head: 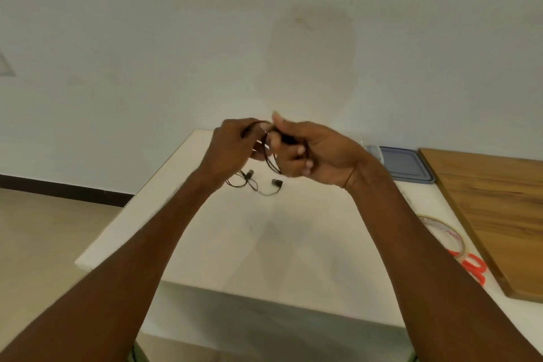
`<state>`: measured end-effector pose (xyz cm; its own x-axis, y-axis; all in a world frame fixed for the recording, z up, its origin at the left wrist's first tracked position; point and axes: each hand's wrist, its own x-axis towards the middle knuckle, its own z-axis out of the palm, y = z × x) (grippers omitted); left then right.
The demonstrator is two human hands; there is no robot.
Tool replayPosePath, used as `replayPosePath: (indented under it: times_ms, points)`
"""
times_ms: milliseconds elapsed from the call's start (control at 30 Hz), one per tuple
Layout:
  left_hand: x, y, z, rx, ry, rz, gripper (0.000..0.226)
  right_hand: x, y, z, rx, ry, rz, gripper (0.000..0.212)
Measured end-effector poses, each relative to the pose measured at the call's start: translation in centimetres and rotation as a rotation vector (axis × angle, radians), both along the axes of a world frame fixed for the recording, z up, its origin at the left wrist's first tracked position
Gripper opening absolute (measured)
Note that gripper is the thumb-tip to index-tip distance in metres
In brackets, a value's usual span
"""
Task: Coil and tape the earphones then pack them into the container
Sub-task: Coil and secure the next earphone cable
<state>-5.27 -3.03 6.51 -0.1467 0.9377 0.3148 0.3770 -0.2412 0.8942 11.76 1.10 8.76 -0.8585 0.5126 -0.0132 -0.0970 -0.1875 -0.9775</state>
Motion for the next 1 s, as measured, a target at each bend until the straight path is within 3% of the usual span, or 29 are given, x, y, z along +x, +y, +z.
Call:
replayPosePath:
  times_ms: [100, 167, 233, 300, 367, 433, 467, 633, 700, 800, 900, 1000]
  points:
    - [2.5, -0.8, -0.6, -0.183, 0.082, -0.178, 0.020, -0.2, 0.5, 1.1, -0.278, 0.445, -0.200, 0.034]
    - [3.9, -1.2, -1.1, -0.232, 0.202, -0.271, 0.017, -0.3, 0.8, 0.8, -0.288, 0.525, -0.445, 0.034]
    - [4.4, -1.3, -1.5, -0.208, 0.355, -0.293, 0.013, -0.6, 0.8, -0.3, 0.019, 0.294, -0.734, 0.035]
    - [3.6, -1.0, -1.6, -0.166, 0.502, -0.205, 0.011, -1.1, 0.6, -1.4, 0.548, -0.170, -0.935, 0.034]
    - [2.1, -0.4, -1.3, -0.147, 0.614, -0.056, 0.009, -1.5, 0.6, -2.1, 0.885, -0.578, -0.846, 0.034]
    - [0.4, -0.1, -1.0, -0.143, 0.601, 0.024, 0.007, -1.5, 0.7, -2.2, 0.941, -0.833, -0.655, 0.036]
    - [-0.2, 0.1, -0.9, -0.143, 0.553, 0.028, 0.012, -1.3, 0.7, -2.1, 0.905, -0.874, -0.592, 0.036]
    - [-1.3, 0.3, -1.0, -0.140, 0.261, 0.063, 0.027, 0.4, 0.6, -0.9, 0.535, -0.535, -0.463, 0.029]
    - [-1.4, 0.1, -0.8, -0.136, 0.166, 0.086, 0.035, 0.8, 0.9, -0.7, 0.534, -0.453, -0.474, 0.024]
    - [-1.6, -0.1, -0.3, -0.172, 0.171, 0.090, 0.041, 0.5, 1.2, -1.2, 0.541, -0.386, -0.636, 0.021]
    - [-0.5, -0.3, -0.6, -0.199, 0.241, 0.060, 0.035, -0.1, 1.4, -2.0, 0.571, -0.394, -0.845, 0.021]
    - [1.0, -0.6, -1.0, -0.204, 0.156, 0.007, 0.026, -1.0, 1.2, -2.6, 0.604, -0.391, -0.931, 0.021]
